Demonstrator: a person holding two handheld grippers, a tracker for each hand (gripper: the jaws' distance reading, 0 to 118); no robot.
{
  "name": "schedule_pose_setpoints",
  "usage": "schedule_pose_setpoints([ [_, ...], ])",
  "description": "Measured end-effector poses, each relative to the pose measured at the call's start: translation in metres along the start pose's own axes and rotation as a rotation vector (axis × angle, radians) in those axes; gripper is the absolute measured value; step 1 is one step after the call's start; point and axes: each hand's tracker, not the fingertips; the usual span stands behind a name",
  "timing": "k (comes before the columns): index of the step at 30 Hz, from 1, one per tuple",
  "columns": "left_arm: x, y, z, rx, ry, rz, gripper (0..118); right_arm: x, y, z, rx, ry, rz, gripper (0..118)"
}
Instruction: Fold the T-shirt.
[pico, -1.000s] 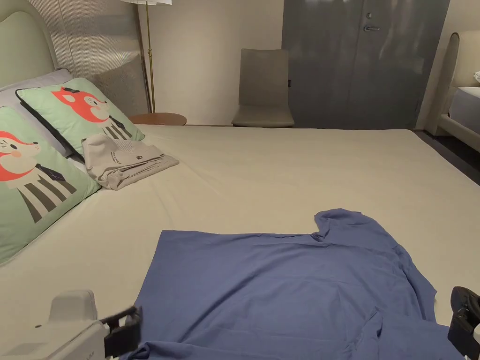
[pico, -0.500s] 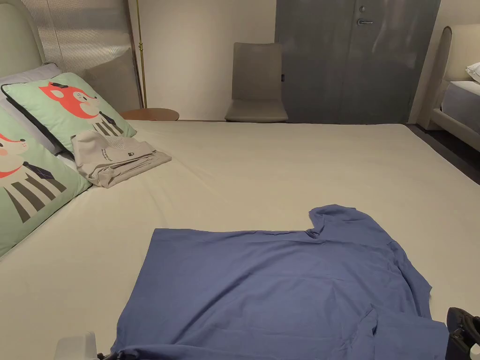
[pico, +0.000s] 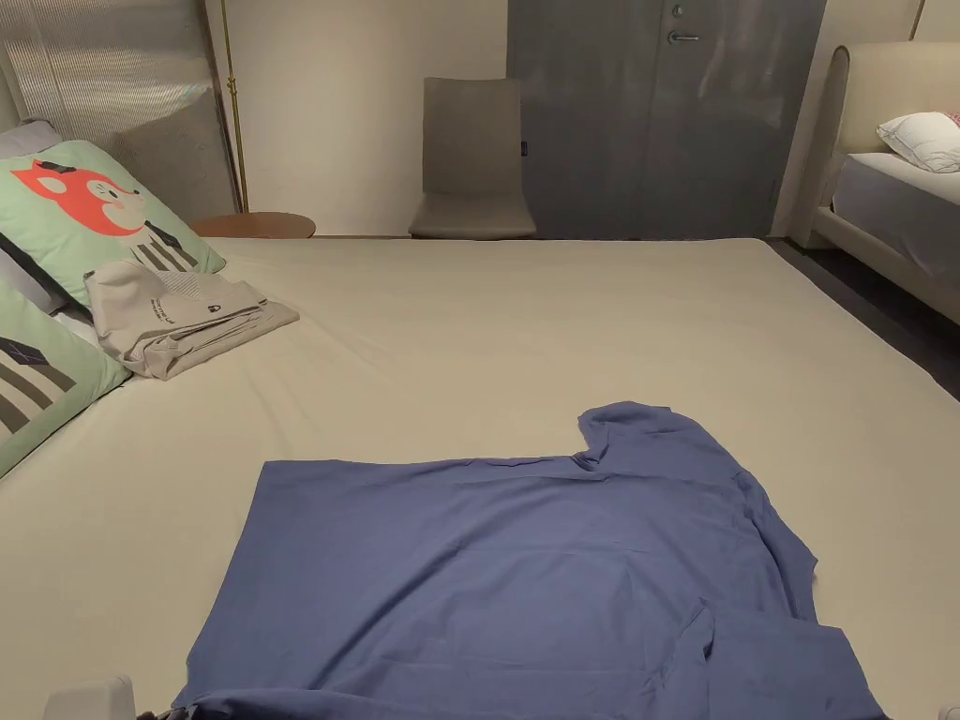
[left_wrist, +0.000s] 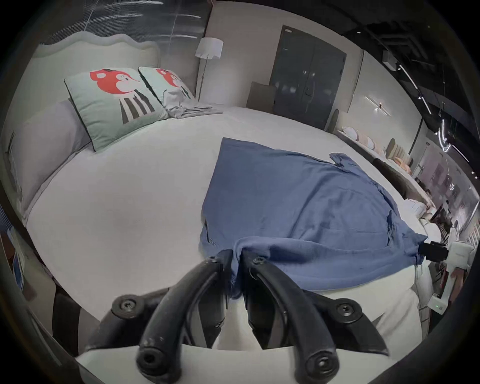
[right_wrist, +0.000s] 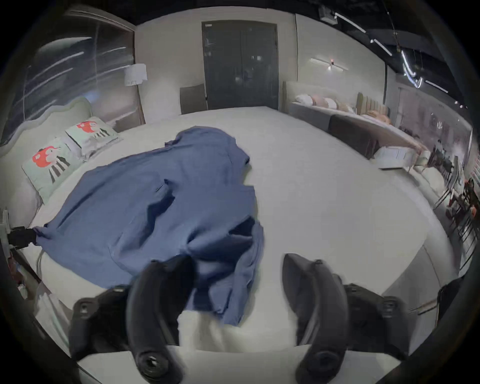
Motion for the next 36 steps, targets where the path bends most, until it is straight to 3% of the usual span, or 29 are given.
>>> schedule_pose_setpoints([
  [1,0.0,0.0,0.0,-0.002,-0.001,0.004,6,-0.001,-0.001,0.0,0.003,0.035,-0.008,55],
  [3,-0.001,0.001,0.001,-0.002,-0.002,0.017,6,-0.004,0.0,0.002,0.036,0.06,-0.013,15],
  [4,-0.001,0.002,0.002,-0.001,-0.003,0.022,6,-0.006,0.001,0.005,0.054,0.051,-0.001,5],
  [5,-0.002,0.003,0.004,0.001,-0.006,0.027,6,-0.007,0.005,0.009,0.079,0.037,0.005,4],
  [7,-0.002,0.009,0.008,0.013,-0.011,0.043,6,-0.005,0.013,0.017,0.11,0.104,-0.008,4],
  [14,0.004,0.058,0.003,0.085,-0.023,0.072,6,-0.013,0.073,0.022,0.271,0.066,0.014,3],
  [20,0.007,0.113,-0.04,0.096,-0.005,0.106,6,-0.023,0.131,-0.019,0.301,0.036,0.025,3],
  [30,0.007,0.15,-0.153,-0.049,0.057,0.094,6,-0.037,0.166,-0.137,0.13,-0.028,0.047,3],
  [36,-0.001,0.145,-0.174,-0.095,0.073,0.12,6,-0.036,0.164,-0.18,0.041,-0.071,0.077,3],
])
